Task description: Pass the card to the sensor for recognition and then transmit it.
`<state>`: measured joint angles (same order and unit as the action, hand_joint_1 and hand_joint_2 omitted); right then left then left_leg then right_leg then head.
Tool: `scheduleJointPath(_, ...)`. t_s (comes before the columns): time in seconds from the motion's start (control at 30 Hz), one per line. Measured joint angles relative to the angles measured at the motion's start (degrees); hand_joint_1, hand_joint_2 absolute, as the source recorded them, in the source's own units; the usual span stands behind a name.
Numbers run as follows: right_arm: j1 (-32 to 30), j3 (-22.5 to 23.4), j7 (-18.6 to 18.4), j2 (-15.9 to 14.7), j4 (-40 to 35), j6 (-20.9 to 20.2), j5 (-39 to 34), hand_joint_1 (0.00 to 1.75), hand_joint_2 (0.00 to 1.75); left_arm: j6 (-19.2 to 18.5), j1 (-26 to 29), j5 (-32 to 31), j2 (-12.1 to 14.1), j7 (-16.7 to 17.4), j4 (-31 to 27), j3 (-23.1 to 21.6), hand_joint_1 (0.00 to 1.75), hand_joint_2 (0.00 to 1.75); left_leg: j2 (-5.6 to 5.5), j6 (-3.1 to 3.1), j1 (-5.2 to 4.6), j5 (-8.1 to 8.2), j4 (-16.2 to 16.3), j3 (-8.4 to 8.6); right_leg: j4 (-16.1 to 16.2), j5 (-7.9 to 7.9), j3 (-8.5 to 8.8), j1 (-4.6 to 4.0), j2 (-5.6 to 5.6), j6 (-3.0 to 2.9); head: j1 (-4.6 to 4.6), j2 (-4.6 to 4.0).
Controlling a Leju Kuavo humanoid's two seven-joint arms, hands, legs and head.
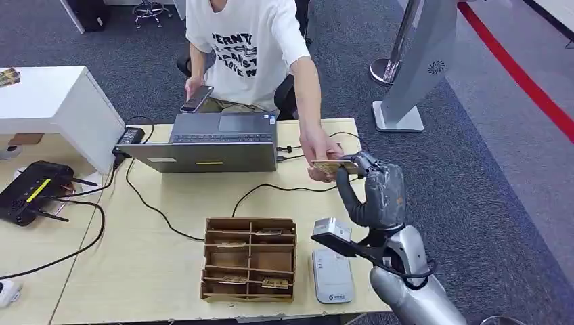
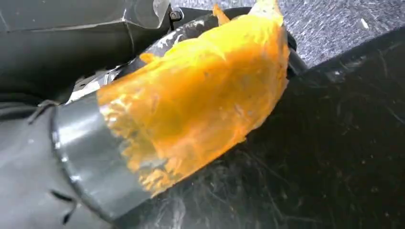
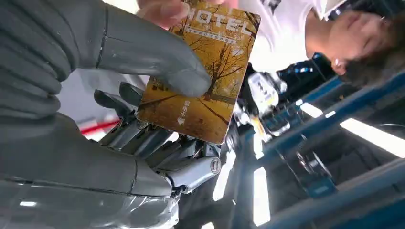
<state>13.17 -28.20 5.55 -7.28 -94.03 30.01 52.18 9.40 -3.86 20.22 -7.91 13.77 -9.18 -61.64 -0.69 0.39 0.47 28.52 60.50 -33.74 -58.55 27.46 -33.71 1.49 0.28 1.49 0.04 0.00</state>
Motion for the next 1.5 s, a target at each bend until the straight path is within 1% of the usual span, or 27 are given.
scheduleJointPath(0.03, 1.0, -0.1, -0.6, 0.0, 0.7, 0.1, 1.7, 1.75, 1.75, -0.3, -0.1, -0.2, 0.0, 0.0, 0.0, -0.3, 0.0, 0.0, 0.0, 0.0, 0.0, 0.0, 0.0, 0.01, 0.0, 0.0, 0.0, 0.0, 0.01, 0.0, -0.02, 0.0)
scheduleJointPath(0.07, 1.8, -0.3, -1.1, 0.0, 1.3, 0.2, 3.3, 1.45, 1.75, -0.4, -0.1, -0.2, 0.1, 0.0, 0.0, -0.4, 0.0, 0.0, 0.0, 0.0, 0.0, 0.0, 0.0, 0.01, 0.0, 0.0, 0.0, 0.0, 0.01, 0.0, -0.02, 0.0)
scheduleJointPath(0.1, 2.5, -0.4, -1.6, 0.0, 1.9, 0.3, 4.8, 1.45, 1.75, -0.4, -0.1, -0.3, 0.1, 0.0, 0.0, -0.5, 0.0, 0.0, -0.01, 0.0, 0.0, 0.0, 0.0, 0.0, 0.0, 0.0, 0.0, 0.0, -0.01, 0.0, -0.02, 0.0)
scheduleJointPath(0.13, 3.1, -0.5, -2.0, 0.0, 2.5, 0.3, 6.2, 0.0, 1.75, -0.5, -0.1, -0.3, 0.2, 0.0, 0.0, -0.8, 0.0, 0.0, -0.03, 0.0, 0.0, -0.01, 0.0, -0.01, 0.0, 0.0, 0.0, 0.0, -0.04, 0.0, 0.0, 0.0)
scheduleJointPath(0.23, 4.5, -1.1, -3.4, 0.0, 4.2, 0.5, 10.6, 0.0, 1.75, -0.7, -0.2, -0.4, 0.3, -0.1, 0.0, -1.3, 0.0, 0.0, -0.03, 0.0, 0.0, -0.01, 0.0, -0.01, 0.0, 0.0, 0.0, 0.0, -0.03, 0.0, -0.02, 0.0)
scheduleJointPath(0.4, 5.0, -2.0, -4.6, 0.0, 5.9, 0.8, 13.8, 0.0, 1.75, -0.8, -0.2, -0.4, 0.3, -0.3, 0.1, -1.4, 0.0, 0.0, -0.04, 0.0, 0.0, 0.0, 0.0, -0.02, 0.0, 0.01, -0.01, 0.0, -0.04, 0.0, 0.0, 0.0)
scheduleJointPath(0.73, 3.6, -3.1, -4.8, 0.0, 7.3, 2.5, 16.0, 0.0, 1.75, -0.7, -0.2, 0.0, 0.3, -0.3, 0.1, -1.6, 0.0, 0.0, -0.03, 0.0, 0.0, 0.0, 0.0, -0.01, 0.0, 0.02, -0.01, 0.0, -0.03, 0.0, 0.0, 0.0)
scheduleJointPath(0.93, 1.3, -3.5, -3.3, 0.2, 4.8, 4.3, 12.2, 0.0, 1.75, -0.6, -0.2, 0.8, 0.2, -0.6, 0.1, -1.6, 0.0, 0.0, -0.04, 0.0, 0.0, 0.0, 0.0, -0.02, 0.0, 0.03, -0.02, 0.0, -0.03, 0.01, 0.0, 0.0)
scheduleJointPath(1.0, -0.3, -3.9, -1.6, 0.2, 2.7, 4.9, 9.2, 0.0, 1.75, -0.3, -0.2, 1.4, 0.2, -0.6, 0.1, -1.6, 0.0, 0.0, -0.06, -0.01, 0.0, 0.01, 0.0, -0.03, 0.0, 0.05, -0.02, 0.0, -0.05, 0.03, 0.0, 0.0)
scheduleJointPath(1.13, -3.8, -5.3, 0.7, 0.4, -1.3, 5.6, 5.6, 0.02, 1.75, -0.1, -0.2, 2.2, 0.1, -0.7, 0.1, -1.6, 0.0, 0.0, -0.06, -0.01, 0.0, 0.03, 0.0, -0.04, 0.0, 0.09, -0.03, 0.0, -0.04, 0.01, 0.0, 0.0)
scheduleJointPath(1.17, -4.5, -5.6, 1.0, 0.4, -2.0, 5.6, 5.1, 0.31, 1.75, 0.0, -0.2, 2.4, 0.1, -0.7, 0.1, -1.6, 0.0, 0.0, -0.06, -0.01, 0.0, 0.03, 0.0, -0.04, 0.0, 0.09, -0.03, 0.0, -0.04, 0.01, 0.0, 0.0)
scheduleJointPath(1.2, -5.3, -6.0, 1.5, 0.4, -2.8, 5.8, 4.6, 0.96, 1.75, 0.1, -0.2, 2.5, 0.0, -0.7, 0.1, -1.6, 0.0, 0.0, -0.06, -0.01, 0.0, 0.03, 0.0, -0.04, 0.0, 0.1, -0.03, 0.0, -0.05, 0.01, 0.0, 0.0)
scheduleJointPath(1.23, -6.0, -6.4, 1.7, 0.4, -3.4, 5.8, 4.2, 1.38, 1.75, 0.2, -0.2, 2.6, 0.0, -0.7, 0.1, -1.6, 0.0, 0.0, -0.06, -0.01, 0.0, 0.03, 0.0, -0.04, 0.0, 0.1, -0.03, 0.0, -0.05, 0.01, 0.0, 0.0)
scheduleJointPath(1.27, -6.7, -6.9, 1.9, 0.4, -4.0, 5.8, 3.8, 1.61, 1.75, 0.3, -0.2, 2.9, 0.0, -0.7, 0.1, -1.6, 0.0, 0.0, -0.06, -0.01, 0.0, 0.03, 0.0, -0.04, 0.0, 0.1, -0.03, 0.0, -0.05, 0.01, -0.02, 0.0)
scheduleJointPath(1.3, -7.3, -7.3, 2.3, 0.4, -4.5, 5.8, 3.4, 1.75, 1.75, 0.3, -0.2, 3.0, 0.0, -0.7, 0.2, -1.6, 0.0, 0.0, -0.06, -0.01, 0.0, 0.03, 0.0, -0.04, 0.0, 0.1, -0.03, 0.0, -0.04, 0.01, 0.0, 0.0)
scheduleJointPath(1.5, -10.1, -9.4, 3.0, 0.4, -5.5, 5.7, 2.4, 1.75, 1.75, 0.4, -0.2, 3.5, -0.1, -1.0, 0.2, -1.6, 0.0, 0.0, -0.06, -0.01, 0.0, 0.02, 0.0, -0.03, 0.0, 0.1, -0.02, 0.0, -0.04, 0.01, 0.0, 0.0)
